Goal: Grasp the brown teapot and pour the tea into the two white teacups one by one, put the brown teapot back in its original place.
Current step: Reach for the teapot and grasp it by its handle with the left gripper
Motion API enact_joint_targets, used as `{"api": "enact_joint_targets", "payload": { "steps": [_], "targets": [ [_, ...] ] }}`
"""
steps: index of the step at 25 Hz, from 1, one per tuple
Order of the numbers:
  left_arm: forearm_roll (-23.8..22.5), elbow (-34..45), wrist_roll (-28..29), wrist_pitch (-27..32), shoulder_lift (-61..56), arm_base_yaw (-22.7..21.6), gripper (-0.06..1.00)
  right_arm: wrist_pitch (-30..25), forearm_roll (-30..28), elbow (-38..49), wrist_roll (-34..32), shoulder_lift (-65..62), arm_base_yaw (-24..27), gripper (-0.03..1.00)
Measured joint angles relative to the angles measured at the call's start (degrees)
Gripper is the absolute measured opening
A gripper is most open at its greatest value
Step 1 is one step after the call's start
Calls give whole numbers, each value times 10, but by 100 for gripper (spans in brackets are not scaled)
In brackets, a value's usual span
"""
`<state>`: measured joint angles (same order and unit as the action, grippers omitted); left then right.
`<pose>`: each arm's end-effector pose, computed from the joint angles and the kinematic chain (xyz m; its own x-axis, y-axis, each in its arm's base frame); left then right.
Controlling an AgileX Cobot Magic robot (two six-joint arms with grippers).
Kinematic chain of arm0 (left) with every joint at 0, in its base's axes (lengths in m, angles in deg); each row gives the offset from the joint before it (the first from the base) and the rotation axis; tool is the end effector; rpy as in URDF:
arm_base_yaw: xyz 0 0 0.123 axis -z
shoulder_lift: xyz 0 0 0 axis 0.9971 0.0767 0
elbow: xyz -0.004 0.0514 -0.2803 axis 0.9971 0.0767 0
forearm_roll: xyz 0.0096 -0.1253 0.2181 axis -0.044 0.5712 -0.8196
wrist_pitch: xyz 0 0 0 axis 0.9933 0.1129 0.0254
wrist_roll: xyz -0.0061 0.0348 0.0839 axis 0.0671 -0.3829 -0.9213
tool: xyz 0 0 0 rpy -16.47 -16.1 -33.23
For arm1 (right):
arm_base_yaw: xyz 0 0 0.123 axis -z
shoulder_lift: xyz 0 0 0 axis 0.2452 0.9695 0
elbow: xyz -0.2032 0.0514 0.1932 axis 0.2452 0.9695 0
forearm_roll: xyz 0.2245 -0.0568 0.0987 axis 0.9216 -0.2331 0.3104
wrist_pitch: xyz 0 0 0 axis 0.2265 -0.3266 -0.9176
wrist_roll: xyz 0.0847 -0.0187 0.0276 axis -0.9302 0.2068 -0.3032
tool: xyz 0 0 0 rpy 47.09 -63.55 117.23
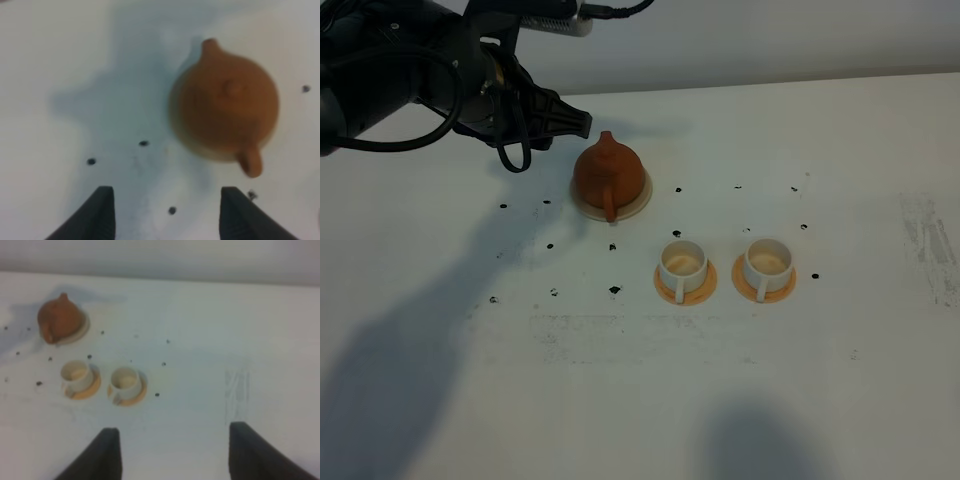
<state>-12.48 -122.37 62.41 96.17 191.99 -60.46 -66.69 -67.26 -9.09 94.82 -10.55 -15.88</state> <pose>0.3793 -0.1619 0.2738 -0.7262 0.2970 -0.6200 0.3007 0.9482 0.1021 0.0210 0.0118 0.3995 -0.4881 -0.1247 -0.8638 -0.1907 0.9811 -0.0338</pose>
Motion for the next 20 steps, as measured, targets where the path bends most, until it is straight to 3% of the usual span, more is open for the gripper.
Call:
{"api": "enact_joint_targets", "payload": {
  "steps": [12, 20],
  "targets": [
    [-18, 0, 22, 13, 8, 2, 45, 65, 2, 176, -1, -141, 0, 48],
    [-20, 0, 24, 8, 23, 16, 45, 76, 3, 257, -4, -232, 0, 46]
  ]
}}
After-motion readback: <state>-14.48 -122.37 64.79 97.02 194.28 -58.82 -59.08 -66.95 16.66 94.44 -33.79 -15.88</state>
